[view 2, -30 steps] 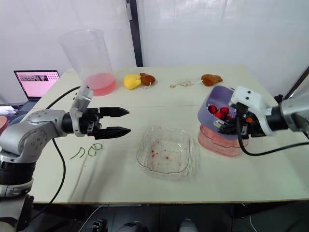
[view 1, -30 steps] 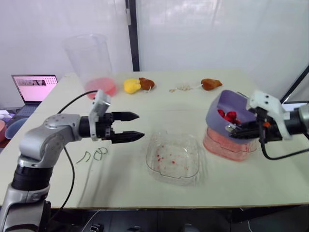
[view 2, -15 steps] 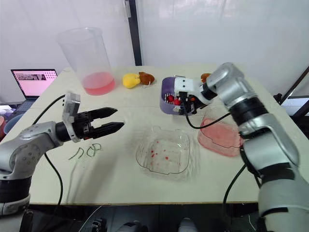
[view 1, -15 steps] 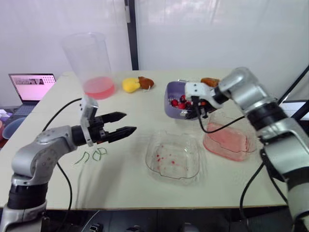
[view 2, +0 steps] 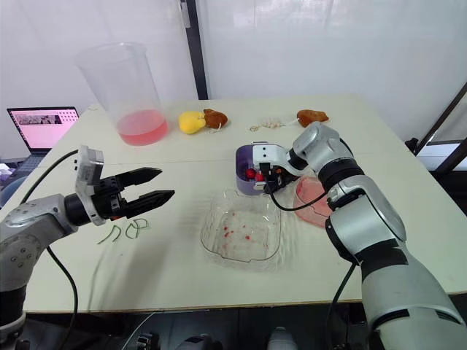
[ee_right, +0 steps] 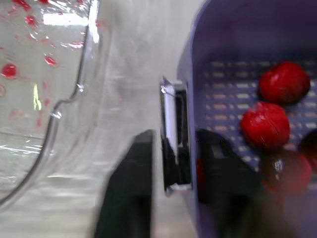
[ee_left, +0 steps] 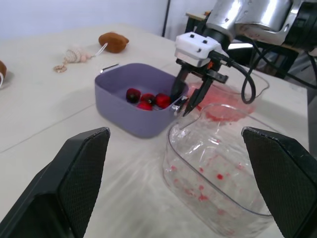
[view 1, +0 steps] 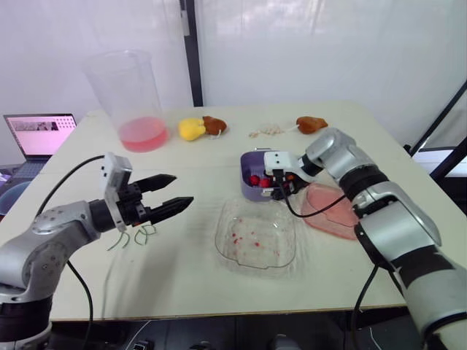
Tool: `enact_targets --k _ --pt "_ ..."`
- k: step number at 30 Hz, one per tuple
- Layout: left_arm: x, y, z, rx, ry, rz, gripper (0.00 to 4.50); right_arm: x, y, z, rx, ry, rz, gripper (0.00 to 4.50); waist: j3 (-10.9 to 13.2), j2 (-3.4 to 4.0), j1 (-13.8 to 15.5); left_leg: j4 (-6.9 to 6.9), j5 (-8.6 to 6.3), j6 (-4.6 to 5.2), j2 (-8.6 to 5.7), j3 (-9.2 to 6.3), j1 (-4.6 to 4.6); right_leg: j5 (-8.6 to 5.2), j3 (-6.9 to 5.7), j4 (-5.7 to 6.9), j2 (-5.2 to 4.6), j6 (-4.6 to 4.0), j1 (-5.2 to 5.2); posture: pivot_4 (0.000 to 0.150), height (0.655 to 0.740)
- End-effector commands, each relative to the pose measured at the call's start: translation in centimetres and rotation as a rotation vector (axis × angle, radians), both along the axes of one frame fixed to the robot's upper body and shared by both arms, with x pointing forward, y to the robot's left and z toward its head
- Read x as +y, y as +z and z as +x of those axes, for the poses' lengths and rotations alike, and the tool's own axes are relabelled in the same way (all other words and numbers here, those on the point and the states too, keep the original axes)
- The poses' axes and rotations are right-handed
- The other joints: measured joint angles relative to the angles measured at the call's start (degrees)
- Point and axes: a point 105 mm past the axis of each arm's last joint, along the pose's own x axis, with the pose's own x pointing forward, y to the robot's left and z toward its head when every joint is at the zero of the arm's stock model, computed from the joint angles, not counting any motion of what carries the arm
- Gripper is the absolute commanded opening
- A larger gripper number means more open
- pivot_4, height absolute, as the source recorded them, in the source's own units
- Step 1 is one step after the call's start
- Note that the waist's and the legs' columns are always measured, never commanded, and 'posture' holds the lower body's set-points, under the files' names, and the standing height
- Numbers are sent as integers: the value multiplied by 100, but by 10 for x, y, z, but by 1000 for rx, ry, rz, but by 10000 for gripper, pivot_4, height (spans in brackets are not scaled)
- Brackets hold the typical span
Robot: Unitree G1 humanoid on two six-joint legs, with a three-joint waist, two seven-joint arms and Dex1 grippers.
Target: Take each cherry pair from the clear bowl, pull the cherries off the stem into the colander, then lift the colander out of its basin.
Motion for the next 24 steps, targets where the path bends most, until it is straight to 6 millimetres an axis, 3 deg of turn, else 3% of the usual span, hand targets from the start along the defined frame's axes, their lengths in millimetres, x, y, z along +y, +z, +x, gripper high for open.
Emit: enact_targets --k 1,3,6,9,12,15,17,20,24 --pt "1 8 -3 -38 0 6 45000 5 35 3 -73 17 52 34887 1 2 -10 -2 0 0 0 0 0 0 0 0 0 0 -1 1500 7400" --pt "2 6 2 -31 28 24 45000 2 55 4 -106 -1 100 44685 2 4 -16 -3 0 0 0 0 0 0 0 0 1 0 -3 1500 7400" --pt "5 0 8 -22 57 58 45000 -10 91 0 -151 -38 223 44685 2 4 5 -5 0 -1 0 -1 -2 0 0 0 0 0 -5 1500 7400" --pt "8 -5 13 -32 78 64 45000 -37 133 -14 -199 -98 420 44685 2 4 37 -4 -1 -1 -1 -4 -1 0 0 -1 0 0 -1 1500 7400" --pt "11 -11 17 -26 85 86 45000 -51 152 -29 -231 -130 570 44685 2 3 62 -3 -1 -1 -4 -3 -2 0 0 -3 -1 0 1 1500 7400" --pt "18 -19 19 -14 89 129 45000 -86 156 -66 -309 -192 717 44685 0 1 130 -5 -2 -2 2 -4 -2 0 -1 -3 2 0 3 1500 7400" --pt "21 -20 18 -18 88 138 45000 -114 153 -85 -346 -325 781 44685 2 6 195 -5 -2 -2 1 5 -7 0 2 -1 -1 0 -4 1500 7400" --pt "41 -22 20 -3 113 170 45000 -157 133 -119 -528 -445 704 44685 1 13 247 15 -2 -2 -2 7 -36 0 4 8 -4 0 -31 1500 7400" --pt "56 -22 22 5 117 194 45000 -194 109 -147 -618 -602 681 44685 -6 25 262 15 -1 -2 2 31 -27 0 14 12 -4 0 -34 1500 7400"
